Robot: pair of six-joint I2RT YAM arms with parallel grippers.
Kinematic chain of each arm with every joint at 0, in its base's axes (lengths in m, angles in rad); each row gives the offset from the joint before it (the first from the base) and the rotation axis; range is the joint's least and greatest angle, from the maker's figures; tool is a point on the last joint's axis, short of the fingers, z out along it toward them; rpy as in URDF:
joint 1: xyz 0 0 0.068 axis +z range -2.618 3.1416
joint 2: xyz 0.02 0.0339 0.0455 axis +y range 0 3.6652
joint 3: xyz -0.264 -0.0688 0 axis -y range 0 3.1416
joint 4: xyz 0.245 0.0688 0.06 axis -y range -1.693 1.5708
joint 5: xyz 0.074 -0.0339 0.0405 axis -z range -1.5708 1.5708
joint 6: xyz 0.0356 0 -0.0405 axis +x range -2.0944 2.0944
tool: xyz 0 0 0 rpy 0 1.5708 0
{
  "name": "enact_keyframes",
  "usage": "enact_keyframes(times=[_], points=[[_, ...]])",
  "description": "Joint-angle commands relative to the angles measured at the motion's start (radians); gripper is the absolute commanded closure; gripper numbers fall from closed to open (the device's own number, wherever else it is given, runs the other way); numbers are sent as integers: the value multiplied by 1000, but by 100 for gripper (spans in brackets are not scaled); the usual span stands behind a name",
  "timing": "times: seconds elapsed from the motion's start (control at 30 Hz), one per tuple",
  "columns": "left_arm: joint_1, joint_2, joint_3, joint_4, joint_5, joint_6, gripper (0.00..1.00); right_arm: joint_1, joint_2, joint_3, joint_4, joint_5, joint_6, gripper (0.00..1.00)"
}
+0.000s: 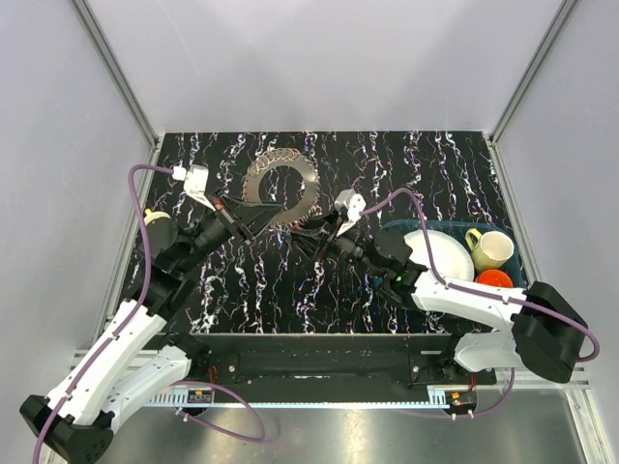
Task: Remove the keys from the keyring
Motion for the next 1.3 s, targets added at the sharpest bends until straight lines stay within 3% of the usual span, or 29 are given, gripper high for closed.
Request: enact_keyframes(times=[0.0,0.13,0.27,0.57,0.77,0.83,0.87,0.97,1.27], points=[[1,-25,1,58,-49,-6,100,11,14,24,80,33,-38,65],[1,-39,-4,26,-87,11,100,11,-16,-16,89,59,-38,73],[1,-39,-2,-37,-109,41,100,11,-40,-54,31,108,-93,99],[1,-61,-36,-174,-233,69,100,9,-132,59,-318,72,-200,100],[1,-36,-44,-267,-293,43,100,11,-163,162,-527,142,-295,100],[1,-22,-47,-271,-273,48,94,8,-163,200,-584,145,-328,100],[-1,-21,-48,-274,-272,48,81,9,-161,209,-598,145,-339,100],[1,-28,-50,-292,-288,63,68,9,-164,240,-635,138,-382,100],[2,-94,-21,-381,-336,137,56,8,-178,279,-681,127,-457,100]])
